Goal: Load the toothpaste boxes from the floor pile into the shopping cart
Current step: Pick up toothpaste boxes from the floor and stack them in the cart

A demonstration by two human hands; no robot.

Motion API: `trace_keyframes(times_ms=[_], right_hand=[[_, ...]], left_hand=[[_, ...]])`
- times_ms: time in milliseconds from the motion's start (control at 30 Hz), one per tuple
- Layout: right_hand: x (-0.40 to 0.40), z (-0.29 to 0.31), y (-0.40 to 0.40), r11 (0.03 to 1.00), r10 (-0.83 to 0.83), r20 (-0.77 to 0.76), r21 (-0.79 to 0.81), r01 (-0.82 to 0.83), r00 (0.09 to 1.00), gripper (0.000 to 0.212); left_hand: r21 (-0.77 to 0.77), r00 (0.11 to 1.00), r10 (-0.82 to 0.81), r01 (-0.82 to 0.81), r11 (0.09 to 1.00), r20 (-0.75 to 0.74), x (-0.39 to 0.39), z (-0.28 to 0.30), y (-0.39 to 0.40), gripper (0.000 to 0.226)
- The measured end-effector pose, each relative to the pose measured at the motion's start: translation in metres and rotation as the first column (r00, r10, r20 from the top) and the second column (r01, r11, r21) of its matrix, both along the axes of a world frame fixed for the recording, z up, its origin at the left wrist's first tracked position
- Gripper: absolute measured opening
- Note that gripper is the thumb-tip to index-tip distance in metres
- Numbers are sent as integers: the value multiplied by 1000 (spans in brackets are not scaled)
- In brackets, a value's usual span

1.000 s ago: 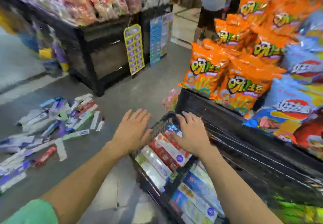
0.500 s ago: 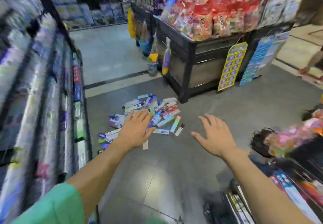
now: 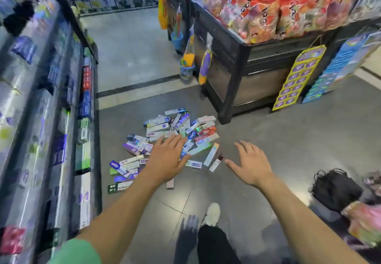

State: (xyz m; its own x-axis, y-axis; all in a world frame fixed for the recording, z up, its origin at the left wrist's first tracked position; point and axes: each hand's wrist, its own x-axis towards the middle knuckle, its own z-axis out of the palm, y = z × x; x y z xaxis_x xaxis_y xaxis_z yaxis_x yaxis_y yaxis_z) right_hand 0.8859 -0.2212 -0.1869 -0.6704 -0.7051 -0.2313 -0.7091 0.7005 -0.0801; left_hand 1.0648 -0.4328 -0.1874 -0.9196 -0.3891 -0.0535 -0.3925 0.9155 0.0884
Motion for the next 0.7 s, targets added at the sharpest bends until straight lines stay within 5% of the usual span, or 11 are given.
trace_keyframes(times_ms=[167, 300, 433, 567, 700], right_hand=[[-98, -7, -40, 1000, 9, 83, -13, -8, 997, 89], [-162, -11, -55, 999, -31, 103, -7, 32, 994, 107], [-208, -24, -65, 997, -81, 121, -3, 82, 989, 92], [-243, -57, -75, 988, -153, 156, 10, 153, 976, 102], [-269, -120, -87, 970, -243, 222, 34, 241, 944, 80]], left_hand=[[2, 995, -18, 18, 1000, 100, -110, 4, -37, 66], [-2, 988, -39, 40, 999, 149, -184, 9, -61, 67], [-28, 973, -103, 111, 993, 206, -240, -1, -79, 67], [4, 954, -169, 174, 985, 249, -284, -37, -102, 65], [30, 940, -209, 209, 977, 269, -322, -112, -127, 65]])
